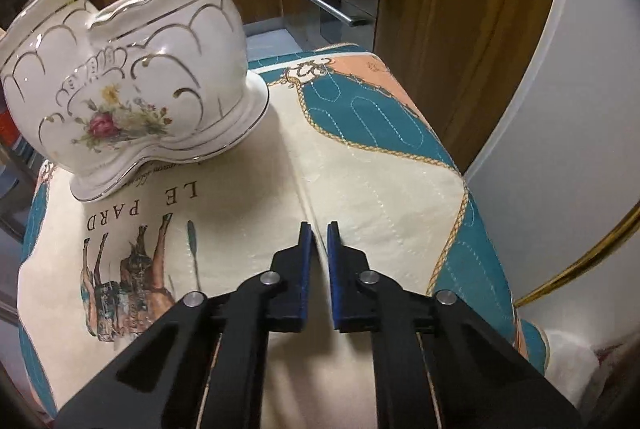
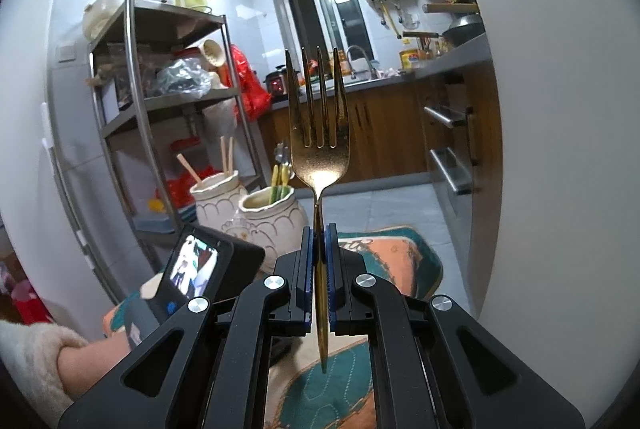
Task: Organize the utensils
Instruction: 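Carry the chopstick over the tall cup while the right tool carries the gold fork over the short cup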
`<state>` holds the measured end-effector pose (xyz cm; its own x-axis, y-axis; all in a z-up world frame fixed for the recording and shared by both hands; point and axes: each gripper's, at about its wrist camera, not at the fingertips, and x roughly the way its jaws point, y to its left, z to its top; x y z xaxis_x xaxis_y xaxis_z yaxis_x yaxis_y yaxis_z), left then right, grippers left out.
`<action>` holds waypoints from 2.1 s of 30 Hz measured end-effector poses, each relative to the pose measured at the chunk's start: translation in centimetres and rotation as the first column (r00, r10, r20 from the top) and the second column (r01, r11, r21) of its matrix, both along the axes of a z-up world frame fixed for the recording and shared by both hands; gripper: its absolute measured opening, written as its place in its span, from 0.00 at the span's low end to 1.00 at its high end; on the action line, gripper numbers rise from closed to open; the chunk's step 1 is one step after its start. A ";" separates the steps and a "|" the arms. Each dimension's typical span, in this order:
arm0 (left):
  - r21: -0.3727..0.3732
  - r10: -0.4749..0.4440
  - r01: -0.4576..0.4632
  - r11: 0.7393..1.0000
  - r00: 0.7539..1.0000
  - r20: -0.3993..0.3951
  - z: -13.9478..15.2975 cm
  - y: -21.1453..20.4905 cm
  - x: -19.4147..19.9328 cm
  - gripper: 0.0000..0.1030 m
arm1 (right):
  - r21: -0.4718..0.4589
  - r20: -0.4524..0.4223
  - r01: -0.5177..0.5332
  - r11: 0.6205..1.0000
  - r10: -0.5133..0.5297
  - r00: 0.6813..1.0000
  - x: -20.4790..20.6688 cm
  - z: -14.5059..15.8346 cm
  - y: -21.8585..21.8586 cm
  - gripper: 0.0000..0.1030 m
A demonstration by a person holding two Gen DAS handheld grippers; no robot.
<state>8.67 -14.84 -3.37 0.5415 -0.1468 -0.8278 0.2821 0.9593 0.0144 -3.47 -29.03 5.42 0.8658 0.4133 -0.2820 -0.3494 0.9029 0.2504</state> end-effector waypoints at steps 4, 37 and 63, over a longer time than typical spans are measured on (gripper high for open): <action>0.034 -0.068 0.069 0.997 0.997 -0.023 0.4 1.8 -1.0 0.04 | 0.009 -0.005 -0.026 1.000 0.026 1.000 -0.2 -0.1 0.2 0.06; -0.209 -0.093 0.237 0.949 0.841 0.532 10.8 15.6 -8.5 0.04 | -0.021 0.115 -0.027 0.999 0.029 0.993 5.4 4.6 7.7 0.06; -0.378 0.254 0.081 0.922 0.609 0.751 15.0 17.1 5.1 0.04 | 0.045 0.144 -0.072 0.996 0.064 0.987 15.3 4.0 10.3 0.06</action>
